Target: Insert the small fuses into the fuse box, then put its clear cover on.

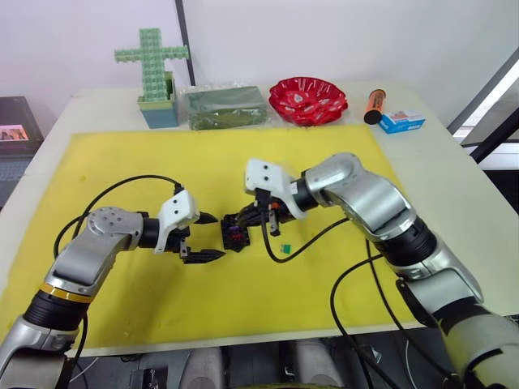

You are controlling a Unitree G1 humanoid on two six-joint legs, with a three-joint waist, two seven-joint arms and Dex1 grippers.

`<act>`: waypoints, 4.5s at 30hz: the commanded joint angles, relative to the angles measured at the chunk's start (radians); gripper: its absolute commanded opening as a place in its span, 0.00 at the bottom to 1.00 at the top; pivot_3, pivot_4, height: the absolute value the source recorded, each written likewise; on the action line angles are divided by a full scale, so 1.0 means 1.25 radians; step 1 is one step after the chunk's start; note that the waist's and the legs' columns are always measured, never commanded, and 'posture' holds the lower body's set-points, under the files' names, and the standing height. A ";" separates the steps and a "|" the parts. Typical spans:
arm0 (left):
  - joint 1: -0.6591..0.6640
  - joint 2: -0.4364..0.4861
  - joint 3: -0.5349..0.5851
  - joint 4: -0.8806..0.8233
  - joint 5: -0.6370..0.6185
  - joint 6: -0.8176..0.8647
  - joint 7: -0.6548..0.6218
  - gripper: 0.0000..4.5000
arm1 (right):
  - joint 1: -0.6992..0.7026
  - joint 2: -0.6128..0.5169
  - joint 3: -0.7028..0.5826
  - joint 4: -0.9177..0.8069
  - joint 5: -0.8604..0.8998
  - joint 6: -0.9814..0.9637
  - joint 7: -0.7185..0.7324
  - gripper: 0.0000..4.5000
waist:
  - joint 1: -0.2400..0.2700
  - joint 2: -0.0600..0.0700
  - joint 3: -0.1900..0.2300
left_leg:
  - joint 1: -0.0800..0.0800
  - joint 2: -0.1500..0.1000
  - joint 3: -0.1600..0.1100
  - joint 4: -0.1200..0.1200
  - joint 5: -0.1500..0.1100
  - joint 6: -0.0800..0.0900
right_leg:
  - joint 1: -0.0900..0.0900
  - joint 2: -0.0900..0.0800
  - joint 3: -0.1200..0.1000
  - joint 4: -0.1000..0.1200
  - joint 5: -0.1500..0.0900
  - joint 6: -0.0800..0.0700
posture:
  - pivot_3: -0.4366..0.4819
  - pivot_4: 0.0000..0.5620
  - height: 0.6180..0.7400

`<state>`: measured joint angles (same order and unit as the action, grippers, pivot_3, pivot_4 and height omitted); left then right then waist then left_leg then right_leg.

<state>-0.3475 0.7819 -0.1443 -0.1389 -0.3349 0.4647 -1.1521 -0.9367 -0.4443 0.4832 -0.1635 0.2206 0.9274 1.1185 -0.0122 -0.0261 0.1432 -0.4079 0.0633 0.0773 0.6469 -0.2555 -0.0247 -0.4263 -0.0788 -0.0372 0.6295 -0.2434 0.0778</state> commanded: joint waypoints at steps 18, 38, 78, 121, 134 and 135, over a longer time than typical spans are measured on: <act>-0.011 0.009 0.026 0.006 0.004 -0.021 0.006 1.00 | 0.057 0.033 0.012 0.090 -0.015 -0.147 -0.027 0.01 | 0.000 0.000 0.000 | 0.000 0.000 0.000 0.000 0.000 0.000 | 0.000 0.000 0.000 0.000 0.000 0.000 | 0.48 0.27 1.00; -0.010 0.010 0.027 0.001 0.003 -0.019 0.005 1.00 | 0.123 0.012 0.057 0.176 -0.086 -0.245 -0.004 0.01 | 0.001 0.000 0.000 | 0.000 0.000 0.000 0.000 0.000 0.000 | 0.000 0.000 0.000 0.000 0.000 0.000 | 0.48 0.27 1.00; 0.001 0.011 0.036 -0.017 -0.006 -0.008 0.009 1.00 | 0.137 0.046 -0.055 0.127 -0.017 -0.255 0.014 0.01 | 0.001 0.000 -0.001 | 0.001 0.000 0.000 0.000 0.000 0.000 | 0.001 0.000 0.000 0.000 0.000 0.000 | 0.48 0.27 1.00; 0.236 0.315 0.411 -0.026 -0.133 -0.027 -0.212 1.00 | 0.360 -0.554 -0.386 -0.043 0.100 -0.309 0.211 0.99 | 0.000 0.002 0.003 | 0.000 0.000 0.002 -0.001 0.000 0.000 | -0.001 -0.001 0.000 -0.002 -0.002 -0.003 | 0.48 0.27 1.00; 0.280 0.294 0.438 -0.078 -0.155 -0.009 -0.185 1.00 | 0.361 -0.550 -0.388 -0.039 0.175 -0.174 0.193 0.99 | 0.000 0.004 0.004 | 0.000 0.001 0.002 -0.001 0.000 0.000 | 0.000 -0.001 0.000 -0.007 -0.002 -0.004 | 0.48 0.27 1.00; 0.276 0.291 0.430 -0.090 -0.161 -0.003 -0.183 1.00 | 0.352 -0.540 -0.384 -0.044 0.195 -0.134 0.185 0.99 | 0.000 0.004 0.004 | 0.000 0.001 0.003 -0.001 0.000 0.000 | 0.000 -0.001 0.000 -0.007 -0.002 -0.004 | 0.48 0.27 1.00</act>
<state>0.0178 1.1469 0.3971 -0.2129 -0.5104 0.4537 -1.3872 -0.4675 -1.1308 0.0181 -0.1862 0.4136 0.6920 1.3647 -0.0120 -0.0211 0.1488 -0.4085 0.0647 0.0803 0.6454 -0.2558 -0.0251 -0.4268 -0.0804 -0.0369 0.6215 -0.2459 0.0733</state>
